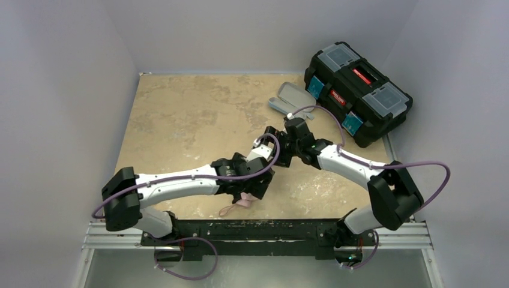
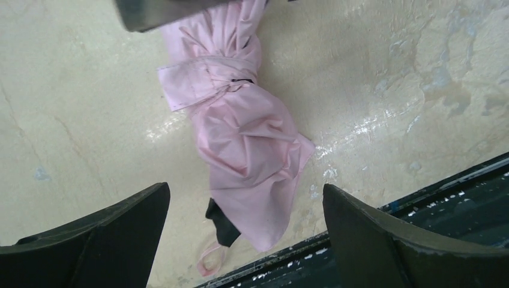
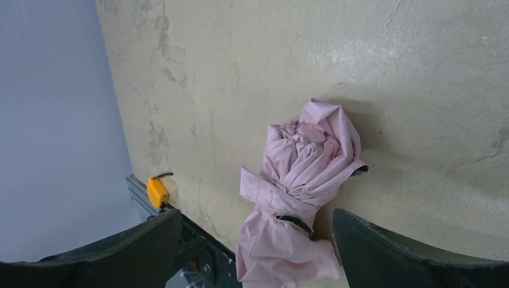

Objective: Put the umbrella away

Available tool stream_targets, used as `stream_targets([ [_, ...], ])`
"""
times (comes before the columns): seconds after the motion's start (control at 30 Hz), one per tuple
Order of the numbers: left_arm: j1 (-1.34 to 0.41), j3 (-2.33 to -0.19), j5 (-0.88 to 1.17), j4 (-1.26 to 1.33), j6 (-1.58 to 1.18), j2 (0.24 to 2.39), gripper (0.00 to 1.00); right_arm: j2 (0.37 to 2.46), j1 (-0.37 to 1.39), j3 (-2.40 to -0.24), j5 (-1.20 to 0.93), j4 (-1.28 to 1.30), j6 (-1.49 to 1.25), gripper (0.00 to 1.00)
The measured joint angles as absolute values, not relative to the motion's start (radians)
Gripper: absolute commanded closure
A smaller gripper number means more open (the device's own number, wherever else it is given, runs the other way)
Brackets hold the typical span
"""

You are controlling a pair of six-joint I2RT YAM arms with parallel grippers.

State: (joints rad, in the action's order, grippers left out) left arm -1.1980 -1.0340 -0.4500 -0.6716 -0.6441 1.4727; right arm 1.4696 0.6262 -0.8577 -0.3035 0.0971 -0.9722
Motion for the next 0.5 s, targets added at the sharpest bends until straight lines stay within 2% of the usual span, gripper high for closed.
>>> stream_targets([
  [0.27, -1.045, -1.106, -0.359, -0.809, -0.630, 1.318, 0.01, 1.421, 0.626, -0.803, -0.297, 0.086, -0.994, 0.01],
  [0.5, -0.919, -1.105, -0.298, -0.873, -0.614, 1.155, 0.01, 1.493, 0.663, -0.767, -0.303, 0.018, -1.023, 0.02],
])
